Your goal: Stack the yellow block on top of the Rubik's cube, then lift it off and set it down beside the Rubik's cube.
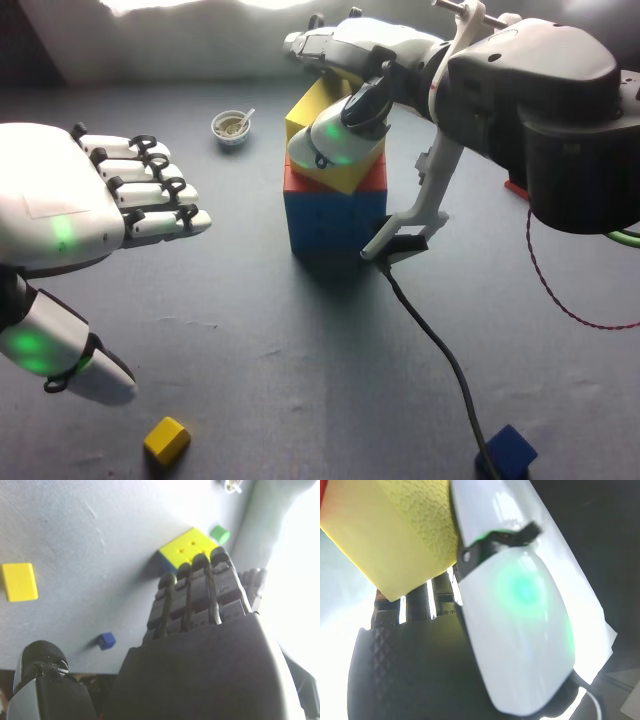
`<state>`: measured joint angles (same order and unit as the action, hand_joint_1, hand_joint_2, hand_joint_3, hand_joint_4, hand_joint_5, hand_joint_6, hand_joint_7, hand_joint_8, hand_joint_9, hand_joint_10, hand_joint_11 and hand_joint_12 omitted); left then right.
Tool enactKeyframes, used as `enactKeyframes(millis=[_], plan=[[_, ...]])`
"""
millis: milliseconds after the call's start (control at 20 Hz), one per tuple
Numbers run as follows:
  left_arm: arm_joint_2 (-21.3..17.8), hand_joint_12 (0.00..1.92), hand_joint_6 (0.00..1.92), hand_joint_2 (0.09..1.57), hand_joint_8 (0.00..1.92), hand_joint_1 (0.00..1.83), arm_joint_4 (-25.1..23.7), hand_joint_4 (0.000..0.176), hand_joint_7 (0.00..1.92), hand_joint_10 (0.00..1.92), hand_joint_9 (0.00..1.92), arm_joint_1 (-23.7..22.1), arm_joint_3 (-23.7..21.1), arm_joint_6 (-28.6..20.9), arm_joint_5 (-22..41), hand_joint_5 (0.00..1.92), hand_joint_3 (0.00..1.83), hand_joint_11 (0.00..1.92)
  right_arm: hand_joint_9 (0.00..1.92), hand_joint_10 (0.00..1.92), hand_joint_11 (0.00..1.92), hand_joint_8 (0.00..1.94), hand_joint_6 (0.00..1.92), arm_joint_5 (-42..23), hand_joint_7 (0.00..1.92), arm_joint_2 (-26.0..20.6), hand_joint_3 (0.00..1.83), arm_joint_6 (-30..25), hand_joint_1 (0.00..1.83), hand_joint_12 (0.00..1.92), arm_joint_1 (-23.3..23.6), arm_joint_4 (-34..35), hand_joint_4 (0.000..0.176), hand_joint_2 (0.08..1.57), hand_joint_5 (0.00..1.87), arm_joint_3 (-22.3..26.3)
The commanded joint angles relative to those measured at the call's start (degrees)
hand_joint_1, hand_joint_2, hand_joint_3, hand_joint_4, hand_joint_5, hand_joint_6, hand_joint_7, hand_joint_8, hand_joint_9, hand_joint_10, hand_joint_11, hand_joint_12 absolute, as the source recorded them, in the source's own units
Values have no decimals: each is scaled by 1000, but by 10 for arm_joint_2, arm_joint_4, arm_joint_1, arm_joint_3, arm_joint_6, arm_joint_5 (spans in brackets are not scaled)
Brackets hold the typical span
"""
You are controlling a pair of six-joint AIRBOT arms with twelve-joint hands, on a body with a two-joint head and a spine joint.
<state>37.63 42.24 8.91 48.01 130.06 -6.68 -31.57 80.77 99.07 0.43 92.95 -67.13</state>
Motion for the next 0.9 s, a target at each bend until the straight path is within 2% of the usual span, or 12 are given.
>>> enactKeyframes(millis=[0,100,150,200,250,300,400,850], plan=[[-9,0,0,879,0,84,3,0,0,1,3,-8,0,1,40,0,3,0,553,180,14,96,100,-1,569,-6,0,-3,1315,1449,0,-13,0,1162,454,4],[-9,0,0,896,0,88,6,0,0,0,0,-7,1,1,40,0,9,0,591,464,121,108,169,-1,736,-6,7,-2,1351,1539,1,-13,0,1216,623,4],[-9,0,0,896,0,88,6,0,0,0,0,-7,1,1,40,0,9,0,591,464,121,108,169,-1,736,-6,7,-2,1351,1539,1,-13,0,1216,623,4],[-9,0,0,898,0,84,6,0,0,0,0,-7,1,1,40,0,9,0,611,1390,179,1073,1233,-1,753,-7,3,-2,1329,1682,1,-13,0,1261,569,4],[-9,0,0,898,0,78,6,0,0,0,0,-7,2,1,40,0,8,0,567,1635,189,1359,1480,-1,721,-7,4,-2,1315,1739,1,-13,0,1293,525,4],[-9,0,0,896,0,82,6,0,0,0,0,-7,2,1,40,0,6,0,609,1626,229,1368,1295,0,795,-8,0,-2,1324,1776,1,-13,0,1256,673,4],[-9,0,0,897,1,87,7,0,4,1,3,-7,3,1,40,0,5,0,680,1538,281,1330,1170,4,824,-10,0,-2,1345,1781,4,-15,0,1211,789,4],[-10,0,0,912,0,90,10,0,0,0,0,-9,5,1,46,0,4,0,680,1513,259,1277,1151,11,856,-36,0,8,1350,1796,18,-25,0,1194,827,19]])
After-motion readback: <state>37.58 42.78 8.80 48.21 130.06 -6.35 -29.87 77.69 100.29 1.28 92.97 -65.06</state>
